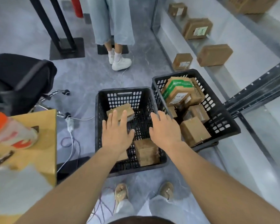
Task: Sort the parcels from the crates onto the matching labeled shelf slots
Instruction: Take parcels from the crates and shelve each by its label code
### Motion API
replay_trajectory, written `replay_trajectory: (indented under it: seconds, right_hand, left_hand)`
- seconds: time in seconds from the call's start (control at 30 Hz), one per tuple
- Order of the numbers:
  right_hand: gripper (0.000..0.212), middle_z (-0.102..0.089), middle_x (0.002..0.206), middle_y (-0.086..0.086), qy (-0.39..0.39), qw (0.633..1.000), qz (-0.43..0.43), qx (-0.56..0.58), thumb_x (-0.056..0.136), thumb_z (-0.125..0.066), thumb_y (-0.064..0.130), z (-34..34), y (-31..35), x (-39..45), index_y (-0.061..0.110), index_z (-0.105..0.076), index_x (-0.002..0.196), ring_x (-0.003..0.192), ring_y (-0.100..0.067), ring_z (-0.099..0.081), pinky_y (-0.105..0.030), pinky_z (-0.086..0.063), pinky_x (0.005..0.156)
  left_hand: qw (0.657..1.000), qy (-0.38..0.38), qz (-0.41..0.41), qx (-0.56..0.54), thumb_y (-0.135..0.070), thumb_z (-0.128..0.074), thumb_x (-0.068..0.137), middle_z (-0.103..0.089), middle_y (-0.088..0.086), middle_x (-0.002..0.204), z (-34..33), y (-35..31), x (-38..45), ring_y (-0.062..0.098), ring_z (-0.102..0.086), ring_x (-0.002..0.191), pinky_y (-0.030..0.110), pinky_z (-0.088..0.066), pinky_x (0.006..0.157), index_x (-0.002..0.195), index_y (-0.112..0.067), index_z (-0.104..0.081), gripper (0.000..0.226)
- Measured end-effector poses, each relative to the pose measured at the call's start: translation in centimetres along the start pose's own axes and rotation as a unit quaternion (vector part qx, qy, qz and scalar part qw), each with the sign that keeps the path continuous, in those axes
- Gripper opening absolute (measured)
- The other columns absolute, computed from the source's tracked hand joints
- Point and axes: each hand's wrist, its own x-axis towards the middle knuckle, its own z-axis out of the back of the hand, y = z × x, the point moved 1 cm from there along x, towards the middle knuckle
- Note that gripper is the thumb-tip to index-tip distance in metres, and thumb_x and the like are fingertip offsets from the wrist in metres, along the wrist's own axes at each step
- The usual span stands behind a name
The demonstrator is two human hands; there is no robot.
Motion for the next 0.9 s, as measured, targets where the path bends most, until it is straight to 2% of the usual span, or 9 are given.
replay_trajectory:
  seconds: [0.27, 0.47, 0.67, 0.9]
  right_hand:
    - [0.049, -0.036, 0.144, -0.010, 0.054, 0.998, 0.015, 0.020, 0.097, -0.043, 0.028, -5.1, 0.3, 3.8, 0.016, -0.030, 0.142, 0.127, -0.029, -0.041, -0.039, -0.042, 0.092]
    - [0.045, -0.041, 0.136, -0.009, 0.110, 0.991, -0.045, 0.066, 0.096, -0.045, 0.019, -11.3, -2.3, 6.9, 0.014, -0.036, 0.139, 0.123, -0.027, -0.043, -0.038, -0.045, 0.086]
    - [0.041, -0.042, 0.133, -0.012, 0.187, 0.976, -0.077, 0.084, 0.096, -0.043, 0.015, -17.3, -4.1, 8.0, 0.010, -0.038, 0.137, 0.120, -0.030, -0.044, -0.040, -0.046, 0.086]
    - [0.051, -0.038, 0.138, -0.018, 0.295, 0.938, -0.123, 0.131, 0.091, -0.046, 0.008, -22.9, -4.5, 9.4, 0.003, -0.029, 0.139, 0.128, -0.034, -0.038, -0.038, -0.036, 0.100]
  left_hand:
    - [0.996, 0.037, 0.085, -0.006, -0.044, -0.042, 0.096, -0.006, 0.015, 0.158, -3.2, 4.2, 0.4, 0.031, -0.008, 0.145, 0.043, -0.011, 0.118, 0.152, -0.019, -0.001, 0.074]
    - [0.983, 0.108, 0.134, -0.059, -0.039, -0.044, 0.096, -0.014, 0.013, 0.157, -8.4, 5.6, 1.8, 0.030, -0.014, 0.144, 0.040, -0.020, 0.116, 0.152, -0.019, -0.005, 0.071]
    - [0.952, 0.205, 0.173, -0.150, -0.038, -0.042, 0.098, -0.022, 0.009, 0.155, -14.8, 3.6, 4.0, 0.028, -0.024, 0.140, 0.039, -0.030, 0.109, 0.152, -0.020, -0.009, 0.066]
    - [0.899, 0.278, 0.239, -0.239, -0.039, -0.042, 0.098, -0.028, 0.010, 0.153, -22.1, 1.9, 7.0, 0.029, -0.032, 0.138, 0.038, -0.030, 0.110, 0.151, -0.020, -0.014, 0.063]
